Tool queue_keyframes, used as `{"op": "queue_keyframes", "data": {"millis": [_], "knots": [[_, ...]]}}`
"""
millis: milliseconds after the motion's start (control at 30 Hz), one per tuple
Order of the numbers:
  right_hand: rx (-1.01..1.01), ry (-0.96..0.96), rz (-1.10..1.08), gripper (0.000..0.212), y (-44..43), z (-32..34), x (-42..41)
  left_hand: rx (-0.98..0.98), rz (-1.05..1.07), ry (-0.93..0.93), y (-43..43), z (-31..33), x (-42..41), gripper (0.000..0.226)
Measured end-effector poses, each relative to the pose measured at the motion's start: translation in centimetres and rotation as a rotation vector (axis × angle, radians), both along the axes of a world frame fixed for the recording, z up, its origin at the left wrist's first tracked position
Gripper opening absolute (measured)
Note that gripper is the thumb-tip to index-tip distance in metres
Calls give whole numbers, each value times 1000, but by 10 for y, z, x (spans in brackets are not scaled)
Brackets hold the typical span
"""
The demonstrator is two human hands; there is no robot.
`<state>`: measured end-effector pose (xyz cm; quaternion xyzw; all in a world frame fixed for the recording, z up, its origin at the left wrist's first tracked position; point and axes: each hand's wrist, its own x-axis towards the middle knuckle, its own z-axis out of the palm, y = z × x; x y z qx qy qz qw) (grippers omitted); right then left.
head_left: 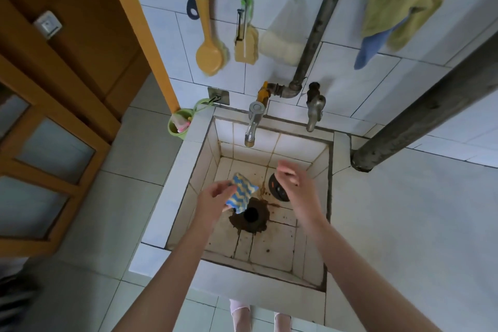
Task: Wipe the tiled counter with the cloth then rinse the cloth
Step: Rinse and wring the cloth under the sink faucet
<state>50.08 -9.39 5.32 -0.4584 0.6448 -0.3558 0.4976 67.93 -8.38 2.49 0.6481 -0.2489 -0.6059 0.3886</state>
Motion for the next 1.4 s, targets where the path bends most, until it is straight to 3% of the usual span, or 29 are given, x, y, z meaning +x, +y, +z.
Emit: {"op": "queue_keyframes", "data": {"millis": [200, 333, 433, 667, 800, 1167, 1300, 1400], "knots": [[-173, 63, 64, 54, -56, 58, 7, -100, 54, -39, -37, 10, -11, 10], [-266, 234, 206, 69, -71, 62, 28, -127, 72, -63, -53, 19, -17, 13], [-364, 344, 167, 65, -73, 56, 36, -142, 69, -64, -57, 24, -18, 14], [-427, 230, 156, 57, -70, 46, 34, -128, 87, -64, -64, 25, -19, 16], [-381, 95, 235, 56, -74, 46, 20, -132, 84, -59, -65, 25, -19, 14], [-308, -54, 307, 59, -76, 46, 10, -137, 82, -63, -66, 26, -21, 14], [-158, -206, 254, 62, -69, 28, -5, -124, 68, -74, -66, 23, -18, 15], [-53, -62, 289, 50, -61, -5, -17, -130, 25, -70, -66, 20, -17, 17]]}}
